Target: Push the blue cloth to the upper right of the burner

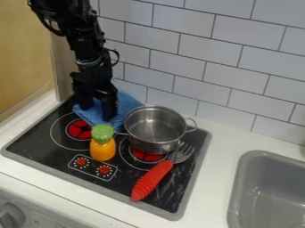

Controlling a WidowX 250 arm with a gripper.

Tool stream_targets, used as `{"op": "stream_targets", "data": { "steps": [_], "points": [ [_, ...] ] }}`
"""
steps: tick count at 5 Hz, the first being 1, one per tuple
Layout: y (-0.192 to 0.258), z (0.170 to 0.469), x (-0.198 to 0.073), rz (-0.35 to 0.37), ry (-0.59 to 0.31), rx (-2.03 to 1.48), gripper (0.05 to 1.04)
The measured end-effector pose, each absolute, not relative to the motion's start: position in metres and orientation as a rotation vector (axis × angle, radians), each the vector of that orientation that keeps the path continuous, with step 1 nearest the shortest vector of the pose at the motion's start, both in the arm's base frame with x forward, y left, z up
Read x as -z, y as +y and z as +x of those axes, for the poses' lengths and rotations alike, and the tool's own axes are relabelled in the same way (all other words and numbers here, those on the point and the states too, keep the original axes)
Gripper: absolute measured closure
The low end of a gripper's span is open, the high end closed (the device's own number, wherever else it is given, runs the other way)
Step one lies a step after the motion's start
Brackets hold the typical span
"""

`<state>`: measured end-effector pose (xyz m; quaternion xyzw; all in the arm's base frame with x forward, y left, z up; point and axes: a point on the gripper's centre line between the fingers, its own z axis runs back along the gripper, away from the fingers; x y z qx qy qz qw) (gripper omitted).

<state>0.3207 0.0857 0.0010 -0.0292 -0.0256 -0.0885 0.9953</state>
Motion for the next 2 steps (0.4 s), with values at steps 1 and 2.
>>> {"op": "stream_targets", "data": {
  "steps": [1,2],
  "points": [
    [0.0946,0.3154,-0.0011,-0.048,-0.051,0.167,0.085],
    [0.1040,0.3063,-0.0014,-0.051,-0.051,0.142,0.085]
  ]
}}
